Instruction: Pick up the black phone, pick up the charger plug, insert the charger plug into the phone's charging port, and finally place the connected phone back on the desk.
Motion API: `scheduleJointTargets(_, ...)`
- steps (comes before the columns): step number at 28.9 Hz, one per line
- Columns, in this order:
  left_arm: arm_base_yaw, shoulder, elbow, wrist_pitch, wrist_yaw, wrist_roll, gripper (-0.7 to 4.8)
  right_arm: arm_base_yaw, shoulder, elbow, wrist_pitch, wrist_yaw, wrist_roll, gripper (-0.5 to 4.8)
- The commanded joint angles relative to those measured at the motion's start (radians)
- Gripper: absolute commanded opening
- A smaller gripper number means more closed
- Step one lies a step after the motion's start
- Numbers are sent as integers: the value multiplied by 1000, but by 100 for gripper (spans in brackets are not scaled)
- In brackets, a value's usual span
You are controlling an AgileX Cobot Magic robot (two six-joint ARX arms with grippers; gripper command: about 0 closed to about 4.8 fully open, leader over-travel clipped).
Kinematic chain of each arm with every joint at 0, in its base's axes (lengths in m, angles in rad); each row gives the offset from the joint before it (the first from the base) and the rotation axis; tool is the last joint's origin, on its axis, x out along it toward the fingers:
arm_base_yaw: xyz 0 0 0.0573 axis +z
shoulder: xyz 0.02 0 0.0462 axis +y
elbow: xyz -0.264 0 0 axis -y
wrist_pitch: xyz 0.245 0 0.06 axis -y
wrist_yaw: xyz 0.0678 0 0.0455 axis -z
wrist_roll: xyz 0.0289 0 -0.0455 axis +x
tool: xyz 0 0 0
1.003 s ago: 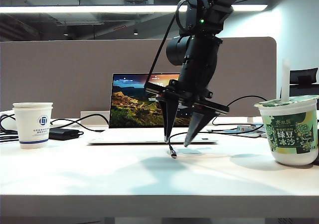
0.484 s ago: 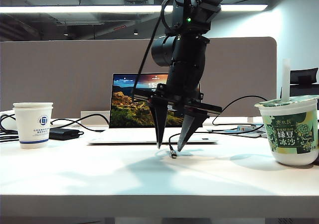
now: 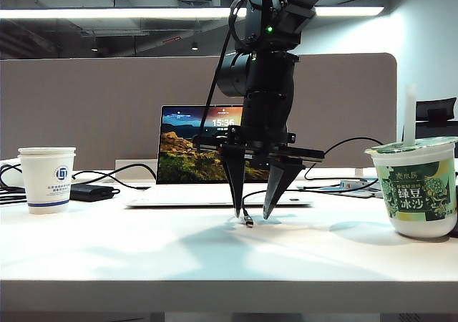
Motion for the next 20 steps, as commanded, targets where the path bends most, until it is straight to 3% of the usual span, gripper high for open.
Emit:
scheduleJointTargets(1,2,-5,8,47,4,0,-7,2,-6,-3,-3,6,4,198)
scheduleJointTargets(14,2,-6,8,47,4,0,-7,26,21,-4,-5,4,4,198)
scheduleJointTargets(16,2,-6,8,47,4,0,-7,26,21,-4,-6,4,4,159)
scheduleJointTargets(20,2,-6,8,47,4,0,-7,25,21,-4,-18,5,4,17)
